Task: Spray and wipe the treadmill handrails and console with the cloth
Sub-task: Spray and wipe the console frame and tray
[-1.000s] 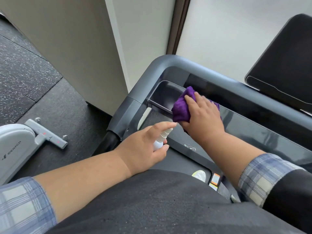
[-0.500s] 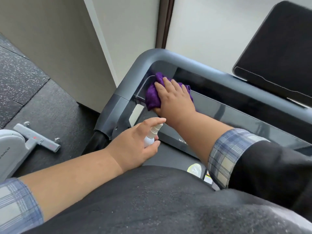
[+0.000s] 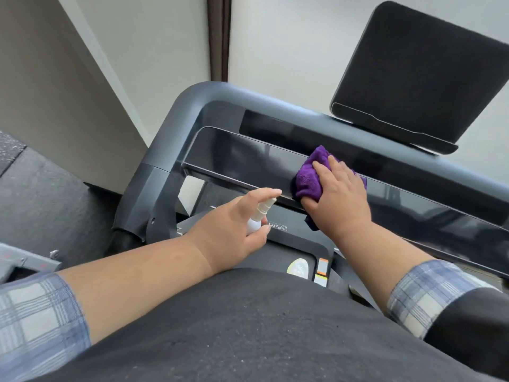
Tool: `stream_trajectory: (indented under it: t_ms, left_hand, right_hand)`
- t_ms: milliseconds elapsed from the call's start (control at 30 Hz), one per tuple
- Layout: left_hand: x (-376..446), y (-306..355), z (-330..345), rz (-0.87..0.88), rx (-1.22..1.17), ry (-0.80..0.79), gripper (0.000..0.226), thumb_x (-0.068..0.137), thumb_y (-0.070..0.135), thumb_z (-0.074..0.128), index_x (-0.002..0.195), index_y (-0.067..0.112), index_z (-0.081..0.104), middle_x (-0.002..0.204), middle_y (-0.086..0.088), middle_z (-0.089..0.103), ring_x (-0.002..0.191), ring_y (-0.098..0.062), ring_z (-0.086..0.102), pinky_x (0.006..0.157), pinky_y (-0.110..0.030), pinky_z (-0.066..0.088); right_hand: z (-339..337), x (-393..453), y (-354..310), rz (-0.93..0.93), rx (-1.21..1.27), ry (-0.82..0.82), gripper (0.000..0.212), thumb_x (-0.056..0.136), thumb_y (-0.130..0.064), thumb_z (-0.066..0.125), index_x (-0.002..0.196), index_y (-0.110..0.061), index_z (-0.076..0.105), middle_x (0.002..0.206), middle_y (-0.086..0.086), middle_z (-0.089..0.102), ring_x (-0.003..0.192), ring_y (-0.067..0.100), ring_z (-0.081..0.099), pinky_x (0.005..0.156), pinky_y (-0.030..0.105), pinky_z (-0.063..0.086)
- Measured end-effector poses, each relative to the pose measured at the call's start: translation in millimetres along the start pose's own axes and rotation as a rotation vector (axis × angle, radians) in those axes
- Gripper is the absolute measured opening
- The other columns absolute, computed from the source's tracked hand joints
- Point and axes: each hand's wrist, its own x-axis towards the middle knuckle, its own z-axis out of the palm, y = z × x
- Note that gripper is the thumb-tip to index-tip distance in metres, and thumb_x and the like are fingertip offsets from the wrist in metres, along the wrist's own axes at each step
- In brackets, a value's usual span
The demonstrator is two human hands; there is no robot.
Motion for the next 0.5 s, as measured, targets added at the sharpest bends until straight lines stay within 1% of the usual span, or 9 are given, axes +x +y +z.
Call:
stream_trajectory:
  t_ms: [67,133,200,267,300,400,500]
  left_hand:
    - [-6,-5,-5,-0.028,-0.003,0.032,0.065,0.091,0.032,0.060,0.132,0.070,0.026,0.100,0.020,0.059,0.086,-0.003,0.059,0.082,-0.021,0.047]
    - [-14,-8,-10,-0.049,-0.003,0.057,0.063,0.089,0.038,0.056,0.132,0.071,0.023,0.100,0.020,0.059,0.092,-0.004,0.061,0.084,-0.018,0.046]
    - [-22,-9,-13,-0.072,0.011,0.074,0.061,0.086,0.045,0.052,0.132,0.072,0.023,0.101,0.023,0.058,0.093,-0.004,0.060,0.084,-0.015,0.045]
    - [-29,-10,-16,-0.096,0.028,0.092,0.060,0.084,0.047,0.051,0.132,0.071,0.024,0.099,0.024,0.058,0.094,-0.003,0.059,0.086,-0.016,0.045]
    - [-32,-11,-17,-0.106,0.032,0.105,0.059,0.085,0.046,0.052,0.133,0.069,0.026,0.098,0.024,0.058,0.094,-0.003,0.059,0.086,-0.015,0.044]
    - [-40,-14,-20,-0.124,0.036,0.161,0.060,0.088,0.036,0.058,0.135,0.060,0.029,0.096,0.021,0.060,0.094,0.000,0.057,0.082,-0.005,0.037]
    - [-46,-15,-18,-0.138,0.041,0.199,0.064,0.088,0.027,0.063,0.135,0.057,0.032,0.097,0.019,0.062,0.094,0.001,0.057,0.081,0.000,0.034]
  right_hand:
    - [1,4,-11,0.006,-0.036,0.009,0.089,0.074,-0.070,0.036,0.153,-0.028,0.033,0.163,0.007,0.025,0.149,0.030,0.022,0.121,0.052,0.017]
    - [3,9,-27,-0.019,-0.071,0.007,0.093,0.074,-0.072,0.033,0.155,-0.027,0.029,0.164,0.008,0.022,0.150,0.031,0.020,0.121,0.053,0.016]
    - [4,19,-50,-0.077,-0.091,-0.003,0.095,0.074,-0.074,0.030,0.156,-0.026,0.025,0.165,0.009,0.018,0.150,0.031,0.017,0.121,0.053,0.014]
    - [3,31,-81,-0.153,-0.095,-0.019,0.097,0.074,-0.075,0.026,0.157,-0.025,0.021,0.166,0.010,0.015,0.151,0.033,0.014,0.121,0.054,0.012]
    - [4,38,-98,-0.187,-0.098,-0.028,0.097,0.074,-0.074,0.027,0.157,-0.024,0.019,0.166,0.010,0.013,0.151,0.033,0.013,0.121,0.055,0.011]
    - [8,53,-145,-0.269,-0.098,-0.045,0.093,0.081,-0.071,0.037,0.158,-0.024,0.015,0.167,0.010,0.010,0.152,0.035,0.008,0.121,0.057,0.009]
    - [8,64,-175,-0.395,-0.087,-0.040,0.089,0.083,-0.070,0.043,0.158,-0.028,0.018,0.167,0.007,0.012,0.152,0.035,0.008,0.120,0.058,0.008]
